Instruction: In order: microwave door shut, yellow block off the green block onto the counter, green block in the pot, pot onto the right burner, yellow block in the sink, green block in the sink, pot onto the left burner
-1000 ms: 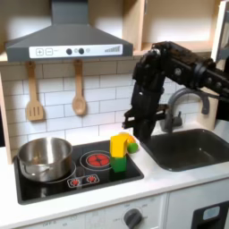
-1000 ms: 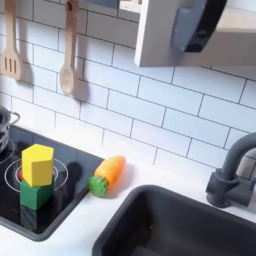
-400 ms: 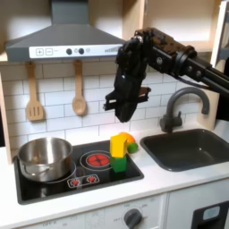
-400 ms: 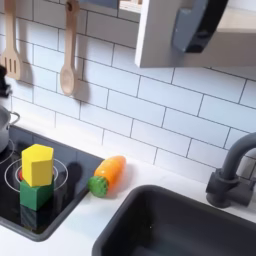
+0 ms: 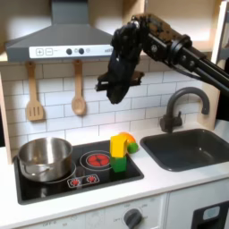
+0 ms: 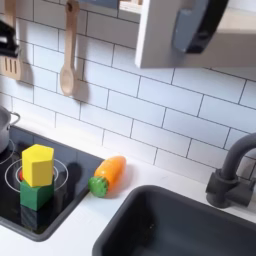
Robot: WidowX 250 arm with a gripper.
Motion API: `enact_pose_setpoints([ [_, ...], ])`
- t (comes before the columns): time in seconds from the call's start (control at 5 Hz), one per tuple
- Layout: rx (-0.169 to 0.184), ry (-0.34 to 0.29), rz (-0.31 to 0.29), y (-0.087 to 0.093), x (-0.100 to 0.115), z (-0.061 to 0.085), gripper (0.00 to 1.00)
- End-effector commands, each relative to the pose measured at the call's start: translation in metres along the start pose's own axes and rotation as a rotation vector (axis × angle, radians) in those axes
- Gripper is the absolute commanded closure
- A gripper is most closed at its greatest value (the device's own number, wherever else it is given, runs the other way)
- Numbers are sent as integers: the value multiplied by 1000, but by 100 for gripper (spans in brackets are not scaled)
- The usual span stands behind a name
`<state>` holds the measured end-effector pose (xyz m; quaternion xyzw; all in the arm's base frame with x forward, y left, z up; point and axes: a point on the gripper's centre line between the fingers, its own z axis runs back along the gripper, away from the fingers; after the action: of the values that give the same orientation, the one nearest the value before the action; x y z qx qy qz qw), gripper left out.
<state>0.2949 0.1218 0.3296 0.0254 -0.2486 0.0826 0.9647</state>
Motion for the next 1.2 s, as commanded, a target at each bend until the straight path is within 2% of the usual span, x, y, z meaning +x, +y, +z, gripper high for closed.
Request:
enact_pose_setpoints([
  [0.0, 25, -104, -15, 8, 35, 10, 100],
  [0.4, 22, -176, -39, 11, 61, 13, 100],
  [1.0, 29, -260, -67, 11, 84, 15, 100],
])
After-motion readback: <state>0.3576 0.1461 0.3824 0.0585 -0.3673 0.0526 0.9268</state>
